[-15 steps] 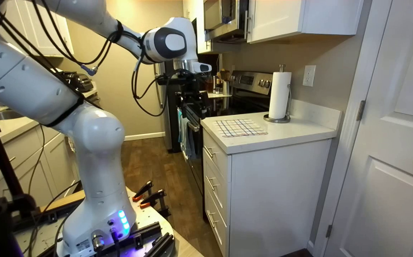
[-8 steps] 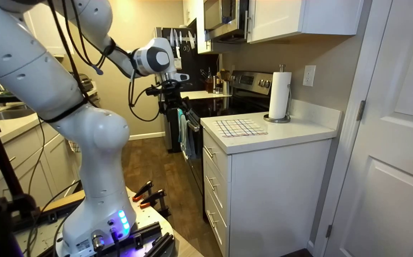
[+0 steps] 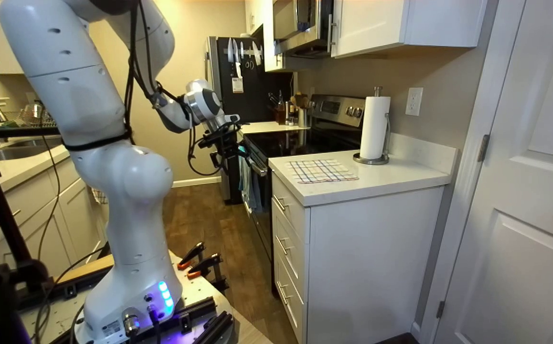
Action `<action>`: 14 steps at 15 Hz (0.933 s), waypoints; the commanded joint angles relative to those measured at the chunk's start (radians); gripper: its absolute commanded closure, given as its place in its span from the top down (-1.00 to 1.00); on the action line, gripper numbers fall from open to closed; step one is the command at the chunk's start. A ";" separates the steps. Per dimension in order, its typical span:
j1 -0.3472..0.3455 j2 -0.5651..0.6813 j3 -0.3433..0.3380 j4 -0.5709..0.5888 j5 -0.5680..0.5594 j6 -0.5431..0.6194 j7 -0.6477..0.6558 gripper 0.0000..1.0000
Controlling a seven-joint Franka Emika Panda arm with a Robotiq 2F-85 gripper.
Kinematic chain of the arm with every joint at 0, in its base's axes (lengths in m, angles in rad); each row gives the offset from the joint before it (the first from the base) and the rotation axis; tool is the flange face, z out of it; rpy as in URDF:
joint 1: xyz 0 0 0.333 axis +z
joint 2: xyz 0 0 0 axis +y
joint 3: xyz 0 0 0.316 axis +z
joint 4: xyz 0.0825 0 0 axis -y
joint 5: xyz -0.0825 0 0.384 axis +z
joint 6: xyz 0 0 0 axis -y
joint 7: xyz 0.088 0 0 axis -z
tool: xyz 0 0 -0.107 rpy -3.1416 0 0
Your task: Open the topmost drawer.
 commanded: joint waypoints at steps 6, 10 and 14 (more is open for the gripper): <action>-0.012 0.103 -0.029 0.048 -0.119 0.020 0.047 1.00; -0.012 0.103 -0.028 0.049 -0.119 0.020 0.047 1.00; -0.012 0.103 -0.028 0.049 -0.119 0.020 0.047 1.00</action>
